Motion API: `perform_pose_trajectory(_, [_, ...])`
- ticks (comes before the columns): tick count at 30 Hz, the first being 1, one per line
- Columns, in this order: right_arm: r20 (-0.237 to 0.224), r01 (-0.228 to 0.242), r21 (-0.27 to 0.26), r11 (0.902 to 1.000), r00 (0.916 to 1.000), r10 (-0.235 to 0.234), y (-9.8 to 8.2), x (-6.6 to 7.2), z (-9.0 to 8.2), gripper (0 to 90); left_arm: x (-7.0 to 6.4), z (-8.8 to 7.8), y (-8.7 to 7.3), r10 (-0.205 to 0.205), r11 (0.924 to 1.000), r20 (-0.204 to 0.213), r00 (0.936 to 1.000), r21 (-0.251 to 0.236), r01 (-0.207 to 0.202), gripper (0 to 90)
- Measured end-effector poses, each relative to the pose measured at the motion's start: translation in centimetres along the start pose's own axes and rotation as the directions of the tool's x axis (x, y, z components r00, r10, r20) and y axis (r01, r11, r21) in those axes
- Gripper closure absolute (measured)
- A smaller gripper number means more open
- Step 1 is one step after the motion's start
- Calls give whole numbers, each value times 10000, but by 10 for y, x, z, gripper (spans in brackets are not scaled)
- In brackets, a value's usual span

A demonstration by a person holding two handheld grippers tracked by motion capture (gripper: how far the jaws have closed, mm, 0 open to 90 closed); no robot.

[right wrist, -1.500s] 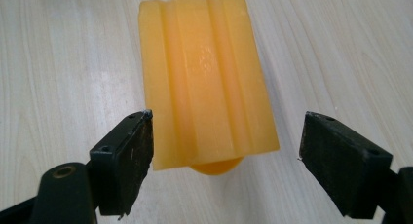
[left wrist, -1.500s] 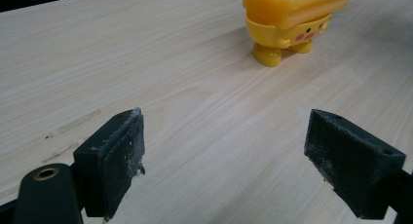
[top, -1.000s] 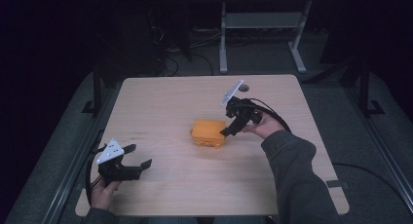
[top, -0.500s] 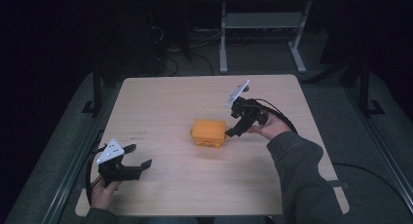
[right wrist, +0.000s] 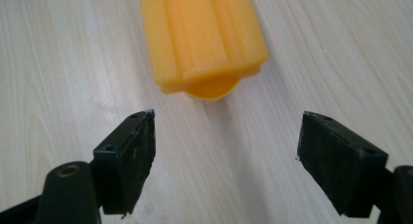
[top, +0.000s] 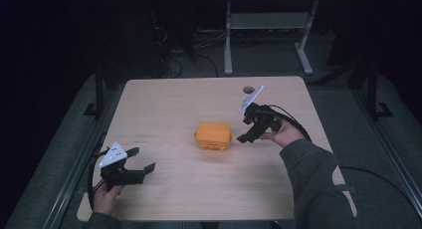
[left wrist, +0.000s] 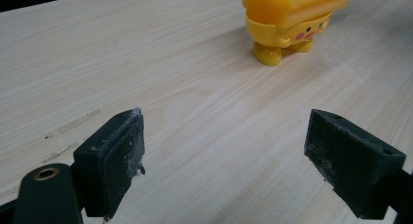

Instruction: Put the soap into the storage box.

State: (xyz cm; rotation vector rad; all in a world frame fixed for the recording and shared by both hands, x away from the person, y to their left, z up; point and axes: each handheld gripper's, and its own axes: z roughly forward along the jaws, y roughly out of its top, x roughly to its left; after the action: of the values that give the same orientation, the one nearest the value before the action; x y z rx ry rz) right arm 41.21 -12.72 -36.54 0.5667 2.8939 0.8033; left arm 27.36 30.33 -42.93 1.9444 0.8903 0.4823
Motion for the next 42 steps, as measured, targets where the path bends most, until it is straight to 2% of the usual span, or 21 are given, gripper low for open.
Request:
perform_pose_trajectory(12, [39,-309,-109,9995,9995,309,-18,2,-1,214,0,0,0,24,10000,-9,10000,20,-24,141])
perform_pose_trajectory(19, [40,-505,15,9987,9987,505,-27,4,-2,210,-1,0,0,14,10000,-13,10000,11,-14,141])
perform_pose_trajectory(25, [87,-511,-150,9986,9986,512,-32,6,-4,215,-1,1,0,17,10000,-17,10000,9,-17,141])
perform_pose_trajectory(30, [102,-625,-50,9980,9980,626,-39,8,-2,214,-1,1,0,53,10000,-18,10000,45,-53,141])
perform_pose_trajectory(31, [180,-622,101,9980,9979,620,-41,8,-2,209,-1,1,0,59,10000,-11,10000,56,-59,141])
perform_pose_trajectory(38, [144,-767,-84,9970,9969,768,-50,11,-2,212,-1,2,0,10,10000,-6,10000,15,-10,141])
perform_pose_trajectory(42, [212,-786,66,9969,9967,784,-54,12,-1,211,-2,2,0,-5,10000,-15,10000,8,5,141])
